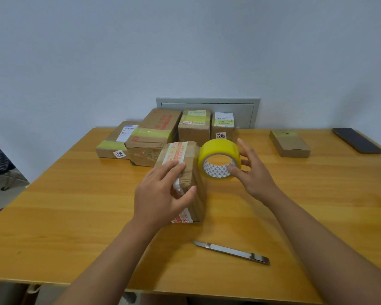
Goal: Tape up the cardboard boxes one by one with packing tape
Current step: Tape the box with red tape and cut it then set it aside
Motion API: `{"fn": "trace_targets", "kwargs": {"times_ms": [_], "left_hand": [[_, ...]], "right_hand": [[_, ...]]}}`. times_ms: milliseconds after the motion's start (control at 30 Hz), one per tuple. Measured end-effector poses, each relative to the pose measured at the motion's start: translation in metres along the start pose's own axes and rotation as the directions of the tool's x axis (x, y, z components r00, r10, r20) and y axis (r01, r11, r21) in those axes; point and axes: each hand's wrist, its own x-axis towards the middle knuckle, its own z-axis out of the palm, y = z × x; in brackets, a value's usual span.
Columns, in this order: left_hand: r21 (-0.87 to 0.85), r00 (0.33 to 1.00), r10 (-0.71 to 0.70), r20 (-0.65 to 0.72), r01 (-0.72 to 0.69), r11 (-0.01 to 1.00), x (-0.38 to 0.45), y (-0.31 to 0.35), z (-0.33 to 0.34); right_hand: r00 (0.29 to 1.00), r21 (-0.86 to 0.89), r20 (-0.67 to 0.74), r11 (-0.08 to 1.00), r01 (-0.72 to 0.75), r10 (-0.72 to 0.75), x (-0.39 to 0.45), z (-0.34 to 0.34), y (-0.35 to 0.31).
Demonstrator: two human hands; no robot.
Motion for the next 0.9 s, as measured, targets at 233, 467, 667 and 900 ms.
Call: {"fn": "trace_targets", "kwargs": {"times_ms": [233,467,667,900], "left_hand": [[-0.158,0.908,-0.406,0.104,0.418,0.894,-0.005,-0.011,-0.012],[-0.534,0.790,-0.547,0.278,0.600,0.596,-0.017,-0.001,-0.001],[-0.522,0.769,-0.502,0.396,0.638,0.566,-0.029,0.010,0.013],[-0.088,0.994,-0.014,0.106,0.024,0.996,-0.007,0.002,0.010]], "right_hand": [[0.998,0.168,0.051,0.986,0.016,-0.025,0.022,0.038,-0.033],[0.999,0.141,-0.014,0.989,0.039,-0.038,0.050,0.044,-0.057],[0.994,0.063,0.048,0.993,0.097,-0.100,0.046,0.042,-0.053],[0.985,0.055,0.103,0.990,0.132,-0.137,0.046,0.052,-0.052]]}}
